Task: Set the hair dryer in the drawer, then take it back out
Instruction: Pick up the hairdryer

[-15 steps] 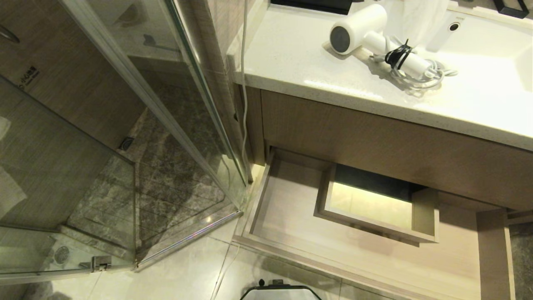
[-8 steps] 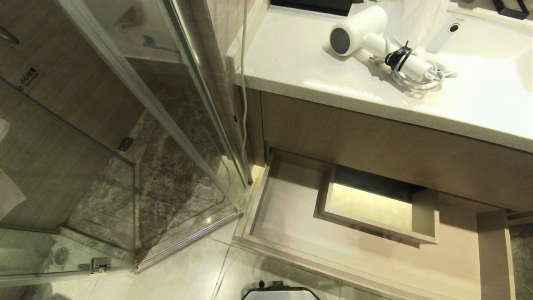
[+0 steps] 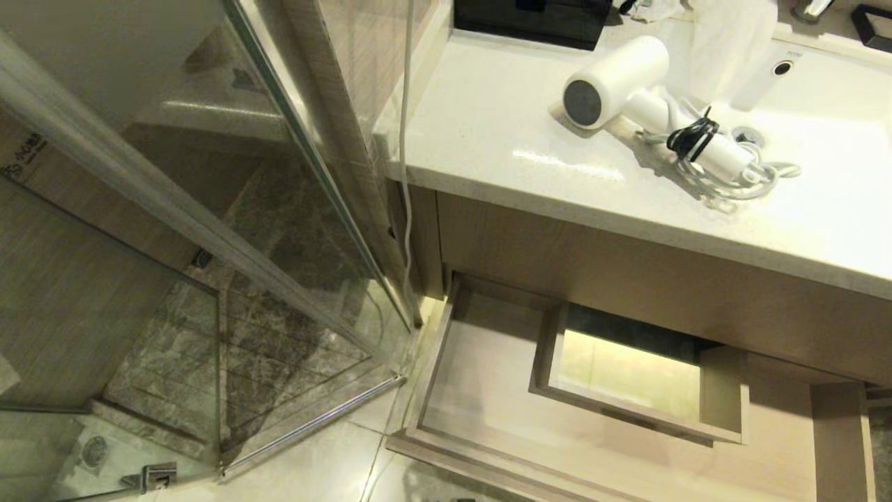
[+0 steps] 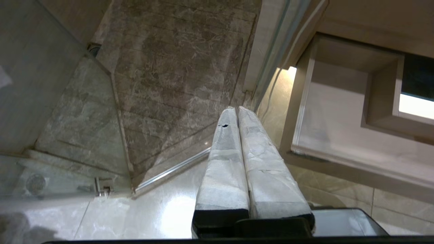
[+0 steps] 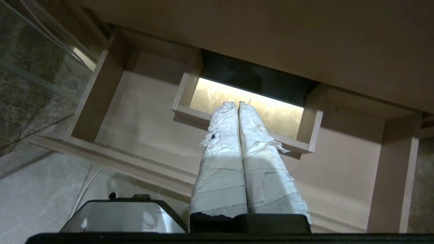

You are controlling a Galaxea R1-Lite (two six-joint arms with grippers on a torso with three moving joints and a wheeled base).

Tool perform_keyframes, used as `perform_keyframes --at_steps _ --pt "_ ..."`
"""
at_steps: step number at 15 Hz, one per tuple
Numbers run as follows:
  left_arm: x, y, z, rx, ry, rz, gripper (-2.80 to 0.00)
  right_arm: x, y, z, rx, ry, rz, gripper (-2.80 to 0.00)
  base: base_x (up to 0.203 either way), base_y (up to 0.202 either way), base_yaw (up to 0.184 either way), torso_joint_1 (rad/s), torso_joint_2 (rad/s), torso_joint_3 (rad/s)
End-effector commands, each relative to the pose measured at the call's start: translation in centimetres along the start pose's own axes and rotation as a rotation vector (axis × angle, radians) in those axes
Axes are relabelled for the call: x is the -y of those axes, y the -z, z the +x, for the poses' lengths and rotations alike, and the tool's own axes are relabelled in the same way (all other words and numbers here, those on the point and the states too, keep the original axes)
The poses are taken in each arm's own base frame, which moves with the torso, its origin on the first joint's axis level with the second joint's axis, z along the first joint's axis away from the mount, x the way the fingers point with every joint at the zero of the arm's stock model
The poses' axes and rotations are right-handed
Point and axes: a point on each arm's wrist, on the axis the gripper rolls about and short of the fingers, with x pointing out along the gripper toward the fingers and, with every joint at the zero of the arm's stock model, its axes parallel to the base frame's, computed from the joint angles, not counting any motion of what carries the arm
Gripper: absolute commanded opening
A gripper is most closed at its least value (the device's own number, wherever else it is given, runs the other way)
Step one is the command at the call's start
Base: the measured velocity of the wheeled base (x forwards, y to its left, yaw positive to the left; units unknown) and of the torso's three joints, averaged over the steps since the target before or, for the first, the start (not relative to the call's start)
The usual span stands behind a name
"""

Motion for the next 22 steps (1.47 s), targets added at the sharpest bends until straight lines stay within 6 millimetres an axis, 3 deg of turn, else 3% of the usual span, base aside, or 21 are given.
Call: perform_keyframes --at_steps 1,17,22 --pt "0.00 0.00 0.01 -0.001 0.000 0.000 -2.80 0.00 -0.01 0.00 0.001 -0.001 0.000 -2.80 0.000 0.000 0.000 0.310 -0.10 0.217" --pt "0.00 0.00 0.01 -0.001 0.000 0.000 -2.80 0.00 0.01 0.00 -0.001 0.001 0.006 -2.80 0.000 0.000 0.000 0.350 -0.21 0.140" --pt "0.00 0.00 0.01 -0.001 0.000 0.000 -2.80 0.00 0.02 0.00 -0.001 0.001 0.006 -2.80 0.000 0.000 0.000 0.073 -0.06 0.013"
